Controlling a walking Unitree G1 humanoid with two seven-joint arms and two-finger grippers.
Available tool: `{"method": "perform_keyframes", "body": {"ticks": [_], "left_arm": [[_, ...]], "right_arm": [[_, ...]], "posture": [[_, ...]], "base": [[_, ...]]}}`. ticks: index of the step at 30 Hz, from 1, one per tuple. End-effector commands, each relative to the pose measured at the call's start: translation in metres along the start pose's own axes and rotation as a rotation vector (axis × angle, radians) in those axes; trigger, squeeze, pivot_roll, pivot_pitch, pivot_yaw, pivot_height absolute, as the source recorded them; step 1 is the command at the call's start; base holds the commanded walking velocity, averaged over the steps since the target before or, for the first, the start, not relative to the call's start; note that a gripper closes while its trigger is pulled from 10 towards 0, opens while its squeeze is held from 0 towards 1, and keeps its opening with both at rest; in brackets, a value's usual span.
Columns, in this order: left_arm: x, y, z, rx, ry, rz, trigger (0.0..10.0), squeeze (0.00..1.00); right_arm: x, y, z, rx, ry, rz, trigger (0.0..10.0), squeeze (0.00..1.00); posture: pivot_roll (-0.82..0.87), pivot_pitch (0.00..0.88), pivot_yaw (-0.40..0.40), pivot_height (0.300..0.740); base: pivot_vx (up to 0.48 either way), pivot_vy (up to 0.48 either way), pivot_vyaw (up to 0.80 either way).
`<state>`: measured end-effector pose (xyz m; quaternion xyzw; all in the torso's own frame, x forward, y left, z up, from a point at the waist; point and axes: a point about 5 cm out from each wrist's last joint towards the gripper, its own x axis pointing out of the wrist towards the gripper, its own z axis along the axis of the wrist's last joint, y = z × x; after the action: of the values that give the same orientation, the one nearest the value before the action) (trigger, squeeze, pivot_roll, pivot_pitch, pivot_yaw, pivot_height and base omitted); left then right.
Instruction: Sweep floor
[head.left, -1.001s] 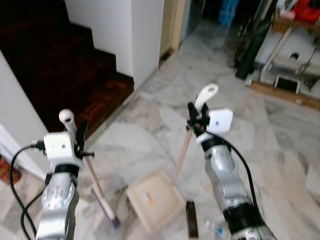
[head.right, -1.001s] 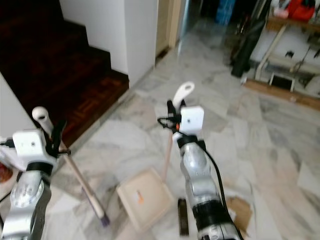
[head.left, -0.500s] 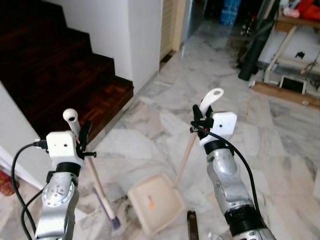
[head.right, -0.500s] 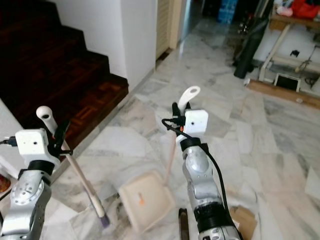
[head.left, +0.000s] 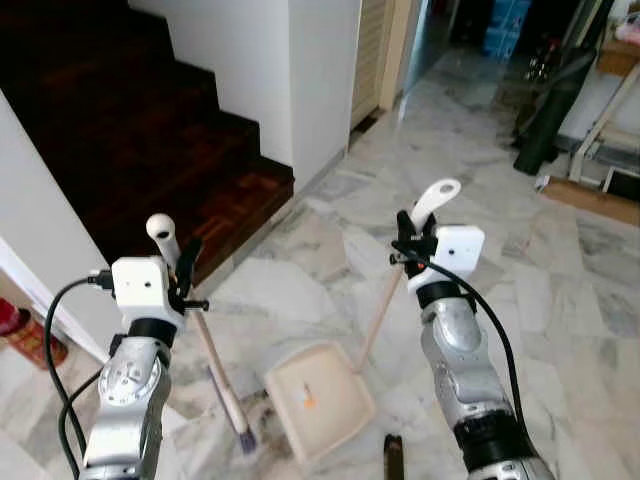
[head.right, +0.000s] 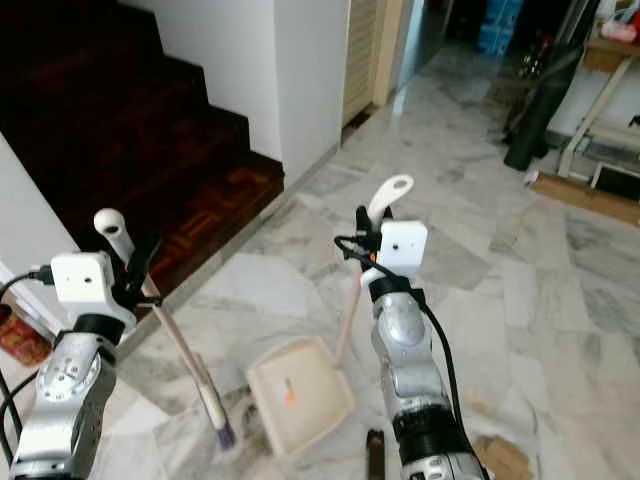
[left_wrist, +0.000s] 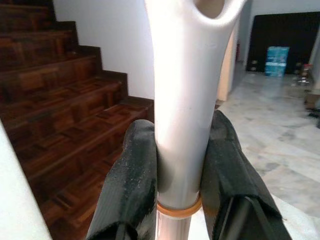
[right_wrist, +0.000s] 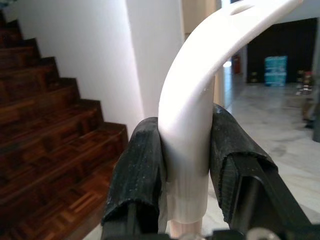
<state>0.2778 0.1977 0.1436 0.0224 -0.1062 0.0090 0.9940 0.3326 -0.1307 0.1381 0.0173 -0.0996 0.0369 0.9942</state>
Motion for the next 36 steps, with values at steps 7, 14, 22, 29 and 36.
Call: {"method": "perform_keyframes", "body": {"ticks": [7, 14, 22, 29, 36], "left_arm": [[0.0029, 0.0018, 0.0086, 0.0, -0.036, 0.0, 10.0, 0.0], [0.0035, 0.0008, 0.0086, -0.003, -0.037, -0.007, 10.0, 0.0], [0.0035, -0.0019, 0.0087, 0.005, -0.037, -0.025, 10.0, 0.0], [0.0046, -0.0026, 0.0096, 0.005, -0.042, -0.032, 10.0, 0.0], [0.0037, -0.0047, 0.0097, 0.001, -0.047, -0.053, 10.0, 0.0]], "right_arm": [[0.0069, 0.0058, 0.0151, -0.006, -0.063, 0.013, 10.0, 0.0], [0.008, 0.0048, 0.0142, 0.0, -0.052, 0.007, 10.0, 0.0], [0.0079, 0.0036, 0.0125, -0.002, -0.039, -0.004, 10.0, 0.0], [0.0083, 0.0007, 0.0121, -0.009, -0.037, -0.024, 10.0, 0.0], [0.0084, -0.0025, 0.0125, -0.017, -0.04, -0.04, 10.0, 0.0]], "posture": [[0.0, 0.052, -0.002, 0.74], [0.0, 0.053, 0.0, 0.74], [0.0, 0.052, 0.003, 0.74], [0.0, 0.05, 0.005, 0.74], [0.0, 0.04, 0.004, 0.74]], "base": [[0.0, 0.349, 0.0], [0.0, 0.411, -0.55], [0.0, 0.426, -0.79], [0.0, 0.374, -0.78], [0.0, 0.0, -0.78]]}}
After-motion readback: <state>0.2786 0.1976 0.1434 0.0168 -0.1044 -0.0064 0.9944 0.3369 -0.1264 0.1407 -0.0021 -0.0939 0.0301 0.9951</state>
